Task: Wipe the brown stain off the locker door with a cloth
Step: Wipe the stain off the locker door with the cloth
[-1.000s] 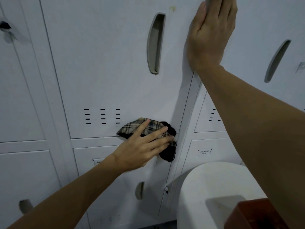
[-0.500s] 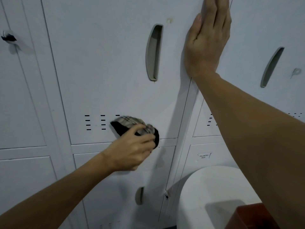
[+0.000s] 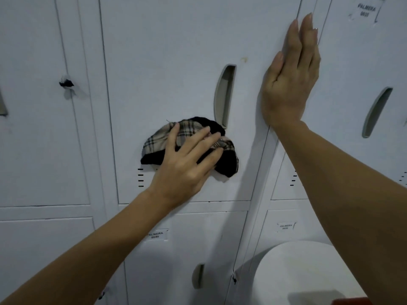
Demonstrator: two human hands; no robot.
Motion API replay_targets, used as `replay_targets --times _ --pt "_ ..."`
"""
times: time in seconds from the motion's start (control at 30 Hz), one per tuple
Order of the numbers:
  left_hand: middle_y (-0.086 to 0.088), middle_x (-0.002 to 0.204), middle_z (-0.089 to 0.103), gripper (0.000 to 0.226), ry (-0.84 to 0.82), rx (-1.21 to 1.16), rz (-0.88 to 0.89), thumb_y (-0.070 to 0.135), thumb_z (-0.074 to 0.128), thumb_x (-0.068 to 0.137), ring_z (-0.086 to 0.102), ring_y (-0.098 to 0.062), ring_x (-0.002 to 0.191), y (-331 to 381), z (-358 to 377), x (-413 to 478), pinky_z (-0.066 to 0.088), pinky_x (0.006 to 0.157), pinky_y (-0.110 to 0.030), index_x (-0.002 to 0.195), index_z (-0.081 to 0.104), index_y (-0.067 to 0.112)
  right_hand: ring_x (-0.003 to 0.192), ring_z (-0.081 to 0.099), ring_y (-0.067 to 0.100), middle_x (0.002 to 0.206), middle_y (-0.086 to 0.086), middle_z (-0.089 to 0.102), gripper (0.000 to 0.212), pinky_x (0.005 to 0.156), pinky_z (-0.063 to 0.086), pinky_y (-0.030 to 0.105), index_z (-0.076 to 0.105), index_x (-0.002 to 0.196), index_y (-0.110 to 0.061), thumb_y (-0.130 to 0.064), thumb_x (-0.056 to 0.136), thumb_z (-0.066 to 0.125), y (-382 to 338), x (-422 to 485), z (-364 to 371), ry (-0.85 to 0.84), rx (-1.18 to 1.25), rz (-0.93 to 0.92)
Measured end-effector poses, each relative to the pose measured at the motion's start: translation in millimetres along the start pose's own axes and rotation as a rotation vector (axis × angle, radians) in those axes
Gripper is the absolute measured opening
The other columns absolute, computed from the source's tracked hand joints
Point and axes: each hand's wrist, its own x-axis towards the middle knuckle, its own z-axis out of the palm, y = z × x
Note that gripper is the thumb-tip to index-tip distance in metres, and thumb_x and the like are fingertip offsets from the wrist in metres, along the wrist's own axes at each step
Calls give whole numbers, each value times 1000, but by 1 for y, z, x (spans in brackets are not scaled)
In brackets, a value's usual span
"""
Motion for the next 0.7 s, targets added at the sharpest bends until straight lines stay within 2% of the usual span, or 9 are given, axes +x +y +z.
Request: replay_targets --times 0.07,0.13,0.23,0.33,0.47,0.57,0.7 --pt "-10 130 70 22 -53 -45 89 9 68 90 65 -31 123 13 8 -13 42 101 -59 109 77 10 151 30 29 161 13 35 48 124 24 38 38 154 -8 -19 107 32 1 0 0 4 1 -3" --pt "-9 124 71 25 -168 -107 180 10 69 83 67 -32 111 23 12 -29 45 84 -46 107 75 9 152 30 29 162 14 35 48 124 25 38 38 154 -7 -18 107 33 1 2 -1 -3 7 -9" --pt "-10 115 70 24 -231 -183 149 11 71 77 62 -31 95 27 7 -40 50 67 -42 101 74 8 152 28 28 163 12 33 49 124 25 39 37 154 -9 -19 107 33 0 4 -1 -18 18 7" --pt "-13 111 72 18 -49 -214 -65 7 74 77 61 -32 88 29 -12 -17 52 64 -45 95 77 5 152 28 27 163 11 32 49 123 26 40 37 155 -10 -20 107 34 1 2 1 -16 10 12" --pt "-20 112 68 23 157 -139 -332 8 65 80 61 -37 90 23 -40 49 55 67 -49 100 76 1 152 30 28 162 12 33 48 123 27 42 38 154 -9 -19 107 36 1 2 1 -6 17 5" --pt "-19 116 63 25 88 -56 -399 16 70 81 60 -36 96 11 -39 82 55 66 -45 102 75 5 153 26 27 164 11 30 49 125 23 40 35 155 -10 -19 107 35 0 2 0 -35 28 21" --pt "-14 112 64 32 -50 65 -326 32 83 79 59 -33 92 -4 -24 89 50 62 -41 99 75 8 153 26 26 165 9 29 49 125 23 40 35 156 -11 -20 107 35 0 1 -1 -44 35 33"
